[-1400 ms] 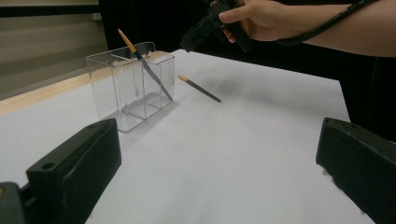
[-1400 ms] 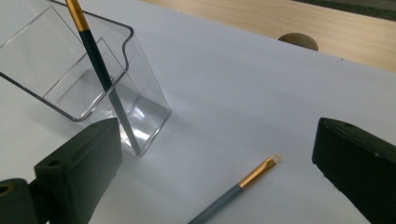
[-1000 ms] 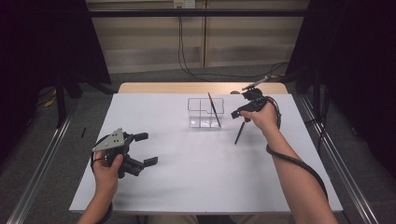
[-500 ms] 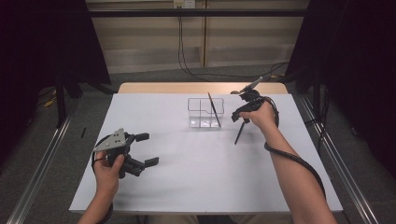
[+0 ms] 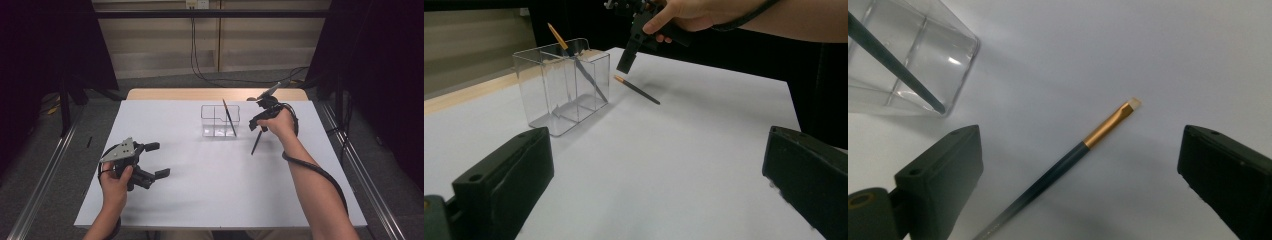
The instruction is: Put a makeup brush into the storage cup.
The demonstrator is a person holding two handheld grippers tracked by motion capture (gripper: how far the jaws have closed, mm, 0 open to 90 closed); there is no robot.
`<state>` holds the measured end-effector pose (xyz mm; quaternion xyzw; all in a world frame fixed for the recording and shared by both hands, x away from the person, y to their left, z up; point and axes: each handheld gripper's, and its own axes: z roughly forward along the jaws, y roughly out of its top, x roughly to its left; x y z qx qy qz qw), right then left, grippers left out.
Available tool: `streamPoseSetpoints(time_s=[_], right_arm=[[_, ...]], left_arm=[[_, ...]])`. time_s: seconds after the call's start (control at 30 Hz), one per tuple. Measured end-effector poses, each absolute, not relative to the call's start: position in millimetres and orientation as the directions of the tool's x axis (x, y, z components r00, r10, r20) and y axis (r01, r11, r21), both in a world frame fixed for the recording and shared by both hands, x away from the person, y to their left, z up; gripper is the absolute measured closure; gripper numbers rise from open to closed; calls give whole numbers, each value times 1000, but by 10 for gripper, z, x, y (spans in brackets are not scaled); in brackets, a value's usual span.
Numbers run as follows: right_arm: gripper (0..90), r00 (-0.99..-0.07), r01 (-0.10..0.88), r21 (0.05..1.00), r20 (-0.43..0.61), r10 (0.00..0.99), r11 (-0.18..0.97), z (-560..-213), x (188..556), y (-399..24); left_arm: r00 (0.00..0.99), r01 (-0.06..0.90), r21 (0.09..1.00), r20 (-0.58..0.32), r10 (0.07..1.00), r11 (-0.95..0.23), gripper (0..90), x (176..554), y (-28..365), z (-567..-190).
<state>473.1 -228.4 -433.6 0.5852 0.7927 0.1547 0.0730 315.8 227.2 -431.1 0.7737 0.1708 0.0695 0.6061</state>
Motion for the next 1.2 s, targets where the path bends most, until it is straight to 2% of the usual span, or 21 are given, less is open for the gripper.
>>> streamPoseSetpoints(time_s=[0.4,0.7,0.93,1.0,1.2], right_arm=[[135,-289,916,305,50,956,261,-4377,4701,-2339],[267,-301,911,311,54,952,270,-4430,4690,-2362],[311,-317,906,311,49,947,287,-4486,4694,-2307],[364,-323,904,313,54,945,292,-4504,4695,-2301],[407,-310,913,297,62,949,279,-4550,4704,-2305]], left_arm=[[933,186,956,-99,347,-227,1,3145,2232,-4318],[933,185,958,-101,345,-221,0,3151,2228,-4313],[935,184,956,-98,341,-230,1,3156,2229,-4318],[935,185,956,-98,342,-230,0,3157,2227,-4318],[933,188,954,-100,346,-233,1,3160,2230,-4322]])
